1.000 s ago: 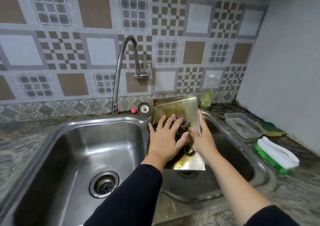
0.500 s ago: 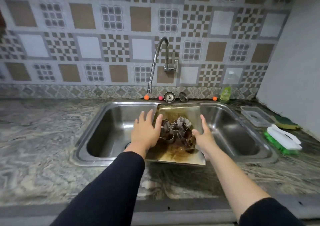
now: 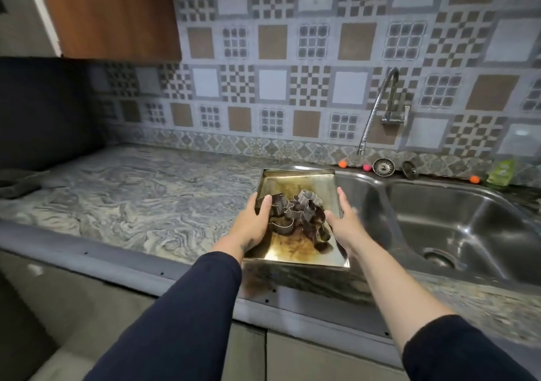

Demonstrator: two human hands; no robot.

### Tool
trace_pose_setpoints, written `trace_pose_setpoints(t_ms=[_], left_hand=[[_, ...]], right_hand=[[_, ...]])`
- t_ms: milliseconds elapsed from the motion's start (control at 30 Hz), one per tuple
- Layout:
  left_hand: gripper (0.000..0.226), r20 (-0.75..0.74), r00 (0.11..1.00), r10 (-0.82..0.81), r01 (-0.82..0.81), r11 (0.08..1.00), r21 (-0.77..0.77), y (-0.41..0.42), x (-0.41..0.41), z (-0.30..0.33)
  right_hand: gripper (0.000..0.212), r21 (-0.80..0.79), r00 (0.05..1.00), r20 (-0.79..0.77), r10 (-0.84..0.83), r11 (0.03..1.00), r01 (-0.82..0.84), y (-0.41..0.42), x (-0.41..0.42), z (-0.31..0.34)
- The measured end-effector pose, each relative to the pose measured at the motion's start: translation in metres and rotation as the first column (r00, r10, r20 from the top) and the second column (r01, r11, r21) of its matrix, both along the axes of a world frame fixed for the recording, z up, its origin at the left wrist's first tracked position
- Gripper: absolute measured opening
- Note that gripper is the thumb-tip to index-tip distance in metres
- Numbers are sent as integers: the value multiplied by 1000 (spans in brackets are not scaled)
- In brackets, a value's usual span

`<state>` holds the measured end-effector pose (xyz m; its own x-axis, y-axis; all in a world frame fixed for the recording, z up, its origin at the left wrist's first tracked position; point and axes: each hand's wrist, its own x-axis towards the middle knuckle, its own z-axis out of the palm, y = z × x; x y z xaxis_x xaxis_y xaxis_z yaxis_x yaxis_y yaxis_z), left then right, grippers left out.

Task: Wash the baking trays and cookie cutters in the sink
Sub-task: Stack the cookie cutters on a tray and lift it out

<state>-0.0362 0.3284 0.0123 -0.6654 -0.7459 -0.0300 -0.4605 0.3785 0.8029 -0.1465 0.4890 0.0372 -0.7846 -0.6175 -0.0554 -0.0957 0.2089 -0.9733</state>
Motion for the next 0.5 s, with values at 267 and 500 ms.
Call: trace_pose_setpoints(t_ms=[267, 500], left_hand=[[68, -4, 996, 87, -87, 996, -9, -124, 76, 0], [68, -3, 996, 87, -87, 996, 35, -218, 107, -6]], right_hand=[[66, -7, 998, 4, 56, 998, -56, -135, 60, -14], [67, -10, 998, 14, 68, 998, -67, -233, 86, -23]])
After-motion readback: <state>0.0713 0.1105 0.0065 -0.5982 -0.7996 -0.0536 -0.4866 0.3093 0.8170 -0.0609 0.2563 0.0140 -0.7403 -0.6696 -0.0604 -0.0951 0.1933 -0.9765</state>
